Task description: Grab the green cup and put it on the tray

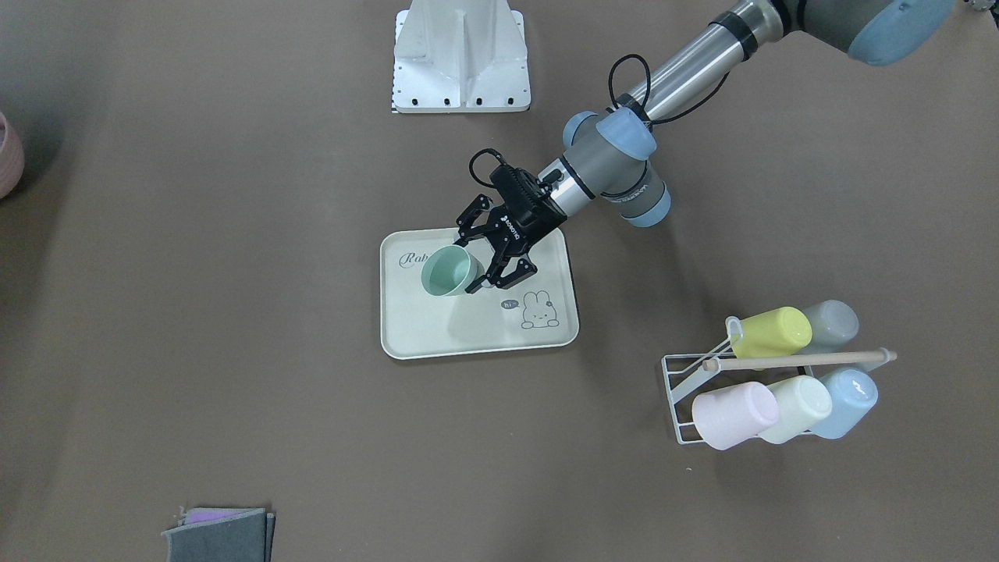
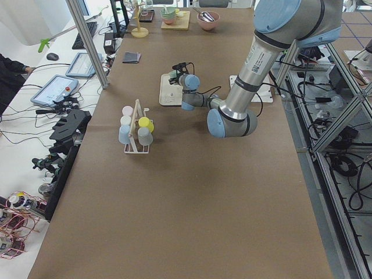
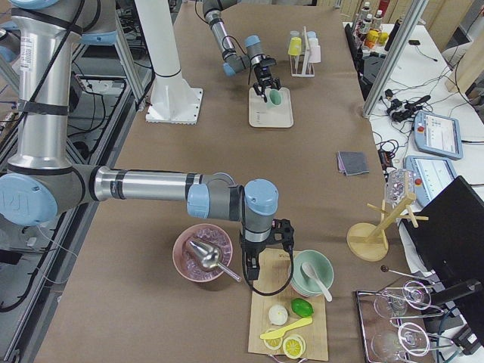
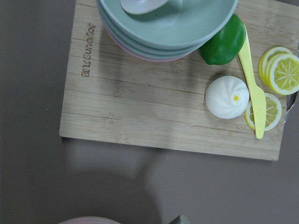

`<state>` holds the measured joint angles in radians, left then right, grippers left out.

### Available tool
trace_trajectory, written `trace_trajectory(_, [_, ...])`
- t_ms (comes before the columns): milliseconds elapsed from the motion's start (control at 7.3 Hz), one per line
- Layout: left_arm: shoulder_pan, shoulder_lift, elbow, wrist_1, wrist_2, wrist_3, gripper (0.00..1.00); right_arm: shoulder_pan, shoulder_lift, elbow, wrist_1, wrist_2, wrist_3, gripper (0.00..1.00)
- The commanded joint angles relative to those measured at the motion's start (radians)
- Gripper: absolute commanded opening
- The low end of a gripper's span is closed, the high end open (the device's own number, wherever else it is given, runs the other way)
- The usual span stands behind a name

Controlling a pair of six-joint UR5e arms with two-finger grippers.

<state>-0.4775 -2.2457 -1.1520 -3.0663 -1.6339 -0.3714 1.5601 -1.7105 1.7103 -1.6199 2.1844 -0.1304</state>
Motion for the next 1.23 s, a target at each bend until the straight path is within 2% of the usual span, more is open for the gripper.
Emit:
trace_trajectory(0, [-0.001, 0.014, -0.003, -0.023, 0.0, 0.002, 0.72, 0.0, 0.0, 0.0, 0.0, 0.0, 0.0, 1.0])
trace_trajectory(137, [-0.001, 0.027, -0.008, -0.041, -0.001, 0.002, 0.9, 0.0, 0.0, 0.0, 0.0, 0.0, 0.0, 1.0])
trace_trajectory(274, [0.0, 0.056, -0.008, -0.098, -0.003, 0.003, 0.99, 0.0, 0.0, 0.0, 0.0, 0.0, 0.0, 1.0])
trace_trajectory(959, [-0.009, 0.084, -0.044, -0.112, -0.003, 0.002, 0.99, 0.0, 0.0, 0.0, 0.0, 0.0, 0.0, 1.0])
trace_trajectory(1096, [-0.009, 0.115, -0.099, -0.112, -0.001, -0.007, 0.99, -0.002, 0.0, 0.0, 0.0, 0.0, 0.0, 1.0])
